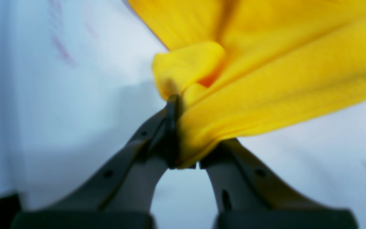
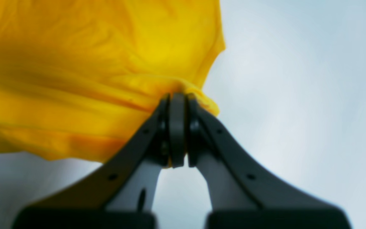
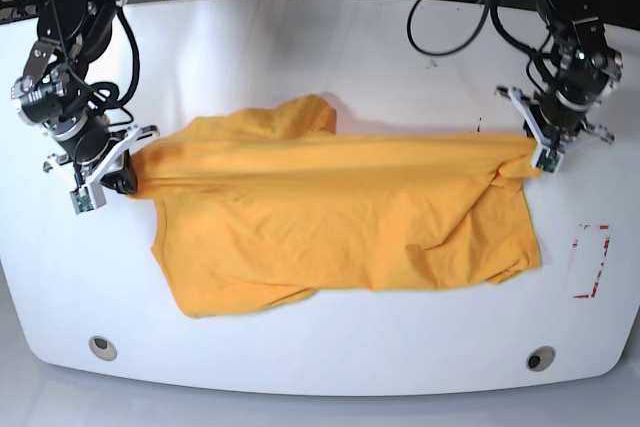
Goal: Fold the T-shirt properly
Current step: 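Swing the lifted shirt and lay it flat, pulling both grippers back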
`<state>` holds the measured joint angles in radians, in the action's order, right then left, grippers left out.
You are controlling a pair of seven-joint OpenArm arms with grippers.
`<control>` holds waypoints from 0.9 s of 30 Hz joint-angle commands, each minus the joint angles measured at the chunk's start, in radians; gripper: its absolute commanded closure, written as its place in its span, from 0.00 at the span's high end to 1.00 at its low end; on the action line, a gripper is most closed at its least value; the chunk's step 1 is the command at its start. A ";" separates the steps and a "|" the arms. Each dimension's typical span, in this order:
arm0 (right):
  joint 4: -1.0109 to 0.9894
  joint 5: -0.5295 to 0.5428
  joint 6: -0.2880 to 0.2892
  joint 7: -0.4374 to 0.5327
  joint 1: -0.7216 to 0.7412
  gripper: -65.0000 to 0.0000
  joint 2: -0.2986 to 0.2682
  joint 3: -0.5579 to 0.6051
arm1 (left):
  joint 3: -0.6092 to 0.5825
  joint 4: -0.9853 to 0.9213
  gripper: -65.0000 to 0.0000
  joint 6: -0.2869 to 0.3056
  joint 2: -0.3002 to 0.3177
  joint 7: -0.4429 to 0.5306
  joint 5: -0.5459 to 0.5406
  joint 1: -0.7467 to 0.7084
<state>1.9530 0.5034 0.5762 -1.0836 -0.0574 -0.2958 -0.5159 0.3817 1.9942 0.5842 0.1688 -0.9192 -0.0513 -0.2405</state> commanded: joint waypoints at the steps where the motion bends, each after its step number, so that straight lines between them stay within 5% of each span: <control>1: 0.027 0.008 -0.003 0.029 -0.020 0.00 0.000 -0.026 | 0.001 0.017 0.00 -0.003 -0.001 0.051 -0.002 -0.035; 11: 0.027 0.008 -0.003 0.029 -0.204 0.00 0.066 -0.034 | 0.007 0.014 0.00 -0.003 0.013 0.154 0.001 -0.282; 18: 0.021 0.007 0.058 0.029 -0.229 0.02 0.112 -0.088 | 0.010 0.014 0.00 -0.003 0.013 0.171 -0.002 -0.362; 22: 0.019 0.008 0.094 0.029 -0.229 0.16 0.137 -0.108 | 0.010 0.014 0.00 -0.002 0.004 0.194 -0.008 -0.366; 27: 0.019 0.019 0.122 0.029 -0.227 0.45 0.162 -0.143 | 0.030 0.014 0.04 -0.002 -0.065 0.191 -0.008 -0.357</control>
<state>1.9556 0.5026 0.6930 -1.0767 -0.2897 -0.1303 -0.6285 0.3973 1.9903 0.5846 0.1104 -0.7422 -0.0536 -0.5953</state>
